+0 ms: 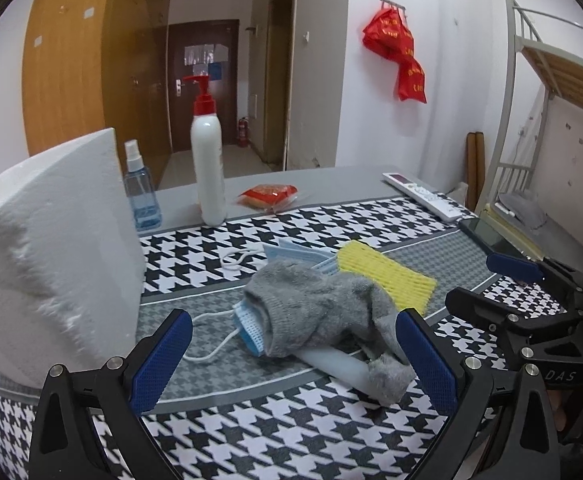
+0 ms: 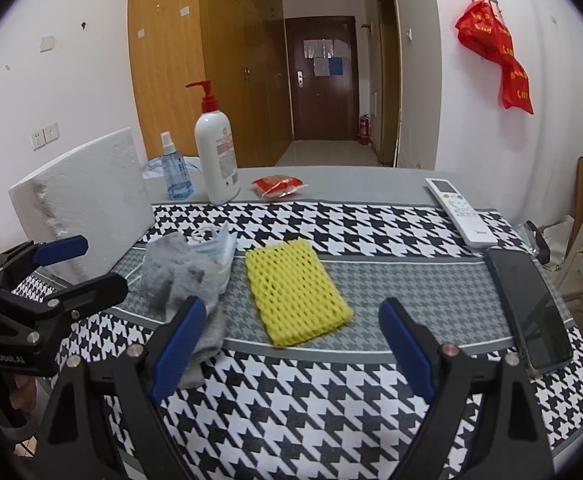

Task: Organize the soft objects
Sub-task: 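Lower the left gripper onto the grey sock and close it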

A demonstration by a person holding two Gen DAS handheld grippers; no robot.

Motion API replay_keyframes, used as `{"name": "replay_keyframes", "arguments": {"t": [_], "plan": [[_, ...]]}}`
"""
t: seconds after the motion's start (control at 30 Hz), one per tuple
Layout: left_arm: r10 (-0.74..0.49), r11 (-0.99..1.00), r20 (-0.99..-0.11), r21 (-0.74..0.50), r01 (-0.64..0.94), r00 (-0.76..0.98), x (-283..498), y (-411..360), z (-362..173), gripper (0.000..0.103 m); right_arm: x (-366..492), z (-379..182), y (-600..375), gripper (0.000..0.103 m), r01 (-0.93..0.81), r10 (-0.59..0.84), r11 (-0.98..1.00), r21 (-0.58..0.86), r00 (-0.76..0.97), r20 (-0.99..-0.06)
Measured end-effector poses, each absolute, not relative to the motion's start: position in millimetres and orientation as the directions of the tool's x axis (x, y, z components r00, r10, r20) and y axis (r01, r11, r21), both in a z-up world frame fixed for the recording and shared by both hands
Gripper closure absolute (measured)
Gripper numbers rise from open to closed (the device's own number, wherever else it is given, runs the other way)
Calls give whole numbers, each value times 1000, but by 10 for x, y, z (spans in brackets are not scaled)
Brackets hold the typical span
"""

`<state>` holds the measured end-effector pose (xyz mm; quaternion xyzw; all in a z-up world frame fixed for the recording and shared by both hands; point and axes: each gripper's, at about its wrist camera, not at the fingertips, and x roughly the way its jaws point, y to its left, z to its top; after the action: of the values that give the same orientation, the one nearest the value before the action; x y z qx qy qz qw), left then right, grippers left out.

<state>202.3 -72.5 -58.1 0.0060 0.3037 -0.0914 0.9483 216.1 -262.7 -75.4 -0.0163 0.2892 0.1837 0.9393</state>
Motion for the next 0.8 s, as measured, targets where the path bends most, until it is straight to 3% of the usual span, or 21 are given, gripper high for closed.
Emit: {"name": "replay_keyframes", "arguments": {"t": [0.8], "plan": [[-212, 970, -632, -43, 239, 746, 2378, -941, -729, 6, 2414, -930, -2699, 12, -321, 300, 943, 85, 715, -632]]}}
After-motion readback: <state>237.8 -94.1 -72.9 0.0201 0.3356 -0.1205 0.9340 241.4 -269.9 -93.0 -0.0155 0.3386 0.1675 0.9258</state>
